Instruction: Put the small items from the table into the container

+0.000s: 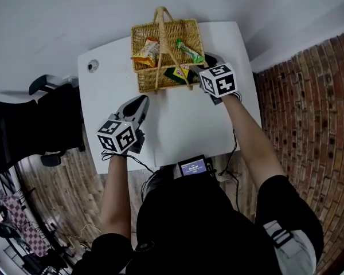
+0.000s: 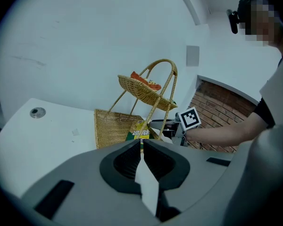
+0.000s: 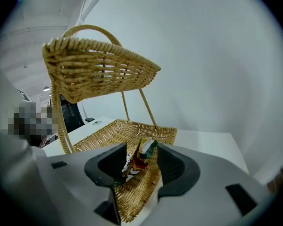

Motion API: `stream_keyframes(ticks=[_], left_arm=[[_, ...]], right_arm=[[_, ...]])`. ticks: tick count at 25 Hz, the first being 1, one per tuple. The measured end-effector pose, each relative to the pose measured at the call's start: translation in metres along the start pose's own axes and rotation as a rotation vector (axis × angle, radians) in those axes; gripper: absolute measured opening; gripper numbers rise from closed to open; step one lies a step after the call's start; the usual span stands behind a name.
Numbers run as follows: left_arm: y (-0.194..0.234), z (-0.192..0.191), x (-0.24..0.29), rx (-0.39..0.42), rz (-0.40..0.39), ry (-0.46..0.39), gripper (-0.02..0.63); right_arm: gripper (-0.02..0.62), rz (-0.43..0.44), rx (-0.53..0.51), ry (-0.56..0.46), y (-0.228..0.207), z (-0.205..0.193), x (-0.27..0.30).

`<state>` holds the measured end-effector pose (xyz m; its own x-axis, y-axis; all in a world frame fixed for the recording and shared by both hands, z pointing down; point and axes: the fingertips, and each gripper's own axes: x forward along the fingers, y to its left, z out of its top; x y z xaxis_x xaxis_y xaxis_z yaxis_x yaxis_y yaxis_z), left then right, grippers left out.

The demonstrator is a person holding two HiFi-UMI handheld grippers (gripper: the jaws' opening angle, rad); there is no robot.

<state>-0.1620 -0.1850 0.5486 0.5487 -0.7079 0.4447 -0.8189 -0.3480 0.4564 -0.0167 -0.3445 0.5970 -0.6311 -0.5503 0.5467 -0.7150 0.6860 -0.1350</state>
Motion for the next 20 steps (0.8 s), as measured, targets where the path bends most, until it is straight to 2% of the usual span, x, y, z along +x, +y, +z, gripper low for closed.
stream_keyframes(ticks=[9,18,20], left_arm=[[-0.008,-0.001,-0.007,0.009,-0.008,-0.016,0.012],[-0.024,-0.005,-0.020,0.027,-0.033,-0.034,0.012],[-0.027,-0.007,-0.023,0.029,-0.038,-0.038,0.012]], right_arm=[[0.187,-0.047,0.082,-0.072,-0.006,0.009,-0.034],[0.183,-0.036,0.114,-0.088,0.007,0.004,-0.069],[0.164,-0.024,0.113,-0.088,0.014,0.003,-0.077]])
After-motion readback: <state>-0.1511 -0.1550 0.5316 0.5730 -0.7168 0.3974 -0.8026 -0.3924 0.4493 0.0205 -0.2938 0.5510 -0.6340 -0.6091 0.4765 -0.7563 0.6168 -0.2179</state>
